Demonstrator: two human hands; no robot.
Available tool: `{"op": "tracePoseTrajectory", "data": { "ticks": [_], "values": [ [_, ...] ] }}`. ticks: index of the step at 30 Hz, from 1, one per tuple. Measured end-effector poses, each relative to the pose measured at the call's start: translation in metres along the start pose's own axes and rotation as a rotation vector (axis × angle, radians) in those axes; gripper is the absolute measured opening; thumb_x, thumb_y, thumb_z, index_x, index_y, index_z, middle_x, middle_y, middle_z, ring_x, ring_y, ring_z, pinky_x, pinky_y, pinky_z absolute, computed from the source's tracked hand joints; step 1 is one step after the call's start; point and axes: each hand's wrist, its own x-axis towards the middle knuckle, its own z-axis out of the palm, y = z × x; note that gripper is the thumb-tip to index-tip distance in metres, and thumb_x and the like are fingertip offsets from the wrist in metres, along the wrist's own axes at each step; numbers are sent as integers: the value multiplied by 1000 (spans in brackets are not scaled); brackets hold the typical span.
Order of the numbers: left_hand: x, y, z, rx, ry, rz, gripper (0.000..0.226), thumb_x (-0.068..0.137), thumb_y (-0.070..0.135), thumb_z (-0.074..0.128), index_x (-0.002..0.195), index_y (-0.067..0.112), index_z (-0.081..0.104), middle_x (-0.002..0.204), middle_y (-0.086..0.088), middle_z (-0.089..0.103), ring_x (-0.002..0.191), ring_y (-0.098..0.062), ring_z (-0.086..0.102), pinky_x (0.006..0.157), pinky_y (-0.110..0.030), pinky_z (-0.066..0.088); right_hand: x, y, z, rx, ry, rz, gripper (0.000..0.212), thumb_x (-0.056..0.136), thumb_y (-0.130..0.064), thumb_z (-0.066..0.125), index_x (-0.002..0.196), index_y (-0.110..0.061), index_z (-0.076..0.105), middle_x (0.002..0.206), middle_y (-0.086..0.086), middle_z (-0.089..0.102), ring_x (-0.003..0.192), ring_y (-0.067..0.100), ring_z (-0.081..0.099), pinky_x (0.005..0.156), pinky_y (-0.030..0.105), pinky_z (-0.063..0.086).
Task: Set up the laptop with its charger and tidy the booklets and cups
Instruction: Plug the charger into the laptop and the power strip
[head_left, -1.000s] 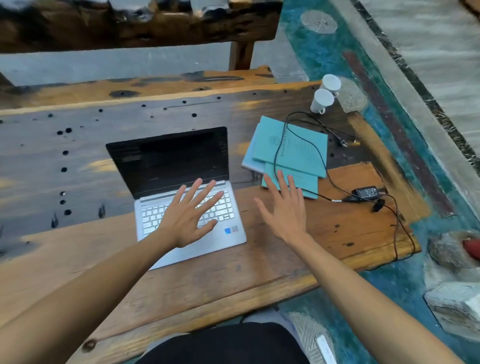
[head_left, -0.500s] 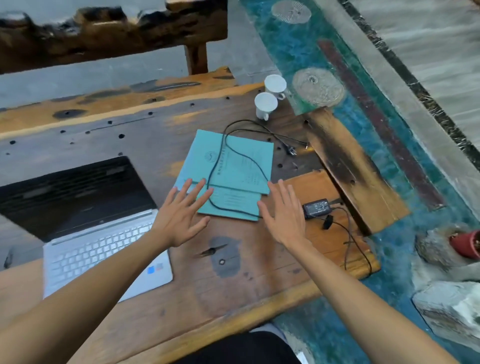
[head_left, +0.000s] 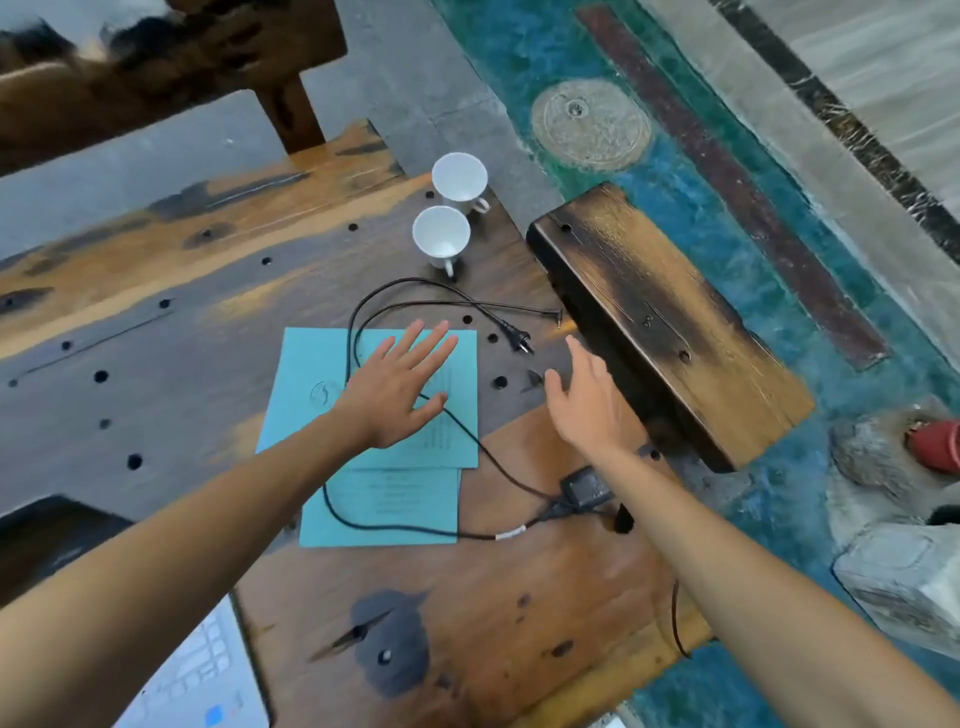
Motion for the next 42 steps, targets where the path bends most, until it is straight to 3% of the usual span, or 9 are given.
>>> {"op": "tracePoseTrajectory", "data": {
  "ticks": [4, 8, 14, 17, 24, 28, 31, 38, 42],
  "values": [
    [75, -5, -2, -62, -31, 10, 68, 100, 27, 49, 159, 13, 19, 168, -4, 13, 155, -28, 11, 124, -43, 15, 55, -3, 3, 79, -40, 47, 51, 104, -32, 46, 153, -23, 37, 140, 10, 55, 127, 32, 55, 91, 37, 42],
    [132, -10, 6, -109, -64, -19, 62, 94, 16, 52, 153, 8, 33, 154, -12, 40, 139, -33, 40, 111, -46, 38, 97, -13, 12, 82, -54, 56, 43, 102, -23, 46, 145, -22, 49, 124, 8, 67, 120, 30, 60, 98, 43, 50],
    [179, -16, 28, -30, -129, 26, 60, 92, 16, 54, 149, 13, 36, 148, -10, 46, 131, -31, 44, 102, -48, 44, 133, -19, 29, 78, -75, 80, 41, 101, -21, 51, 141, -26, 56, 119, 7, 73, 118, 30, 62, 101, 42, 51],
    [188, -18, 33, 8, -75, 47, 52, 92, 16, 55, 143, 16, 44, 139, -8, 53, 121, -29, 50, 97, -44, 45, 140, -19, 34, 98, -43, 94, 33, 99, -20, 53, 127, -27, 68, 111, 7, 76, 113, 29, 65, 101, 40, 51],
    [196, -23, 28, 164, -27, 111, 28, 96, 20, 49, 121, 16, 59, 115, -7, 60, 108, -29, 53, 80, -38, 30, 133, -16, 34, 231, 81, 177, 19, 98, -24, 57, 104, -25, 75, 89, -5, 74, 94, 18, 70, 97, 36, 52],
    [192, -18, 18, 145, -57, 167, 28, 97, 24, 49, 120, 12, 61, 117, -13, 57, 109, -31, 50, 86, -43, 42, 120, -17, 24, 264, 178, 221, 21, 98, -38, 59, 94, -25, 75, 77, -9, 68, 85, 15, 66, 86, 28, 47],
    [178, -7, 5, 37, -71, 150, 24, 96, 26, 51, 114, 12, 58, 112, -13, 57, 105, -29, 50, 80, -45, 50, 104, -21, 13, 289, 253, 244, 25, 94, -48, 62, 89, -26, 73, 69, -10, 67, 77, 11, 62, 78, 27, 42],
    [134, 17, -34, -143, -177, 5, 17, 88, 37, 58, 87, 22, 51, 88, -4, 63, 92, -22, 47, 83, -45, 51, 59, -37, -22, 370, 311, 197, 7, 87, -29, 70, 84, -23, 70, 59, -10, 65, 67, 1, 63, 77, 22, 43],
    [97, 18, -60, -257, -198, -109, 31, 87, 51, 64, 89, 19, 65, 78, -2, 63, 87, -22, 55, 65, -32, 41, 29, -44, -45, 450, 336, 177, 3, 82, -24, 72, 83, -24, 70, 64, -5, 71, 70, 6, 69, 82, 29, 54]
  ]
}}
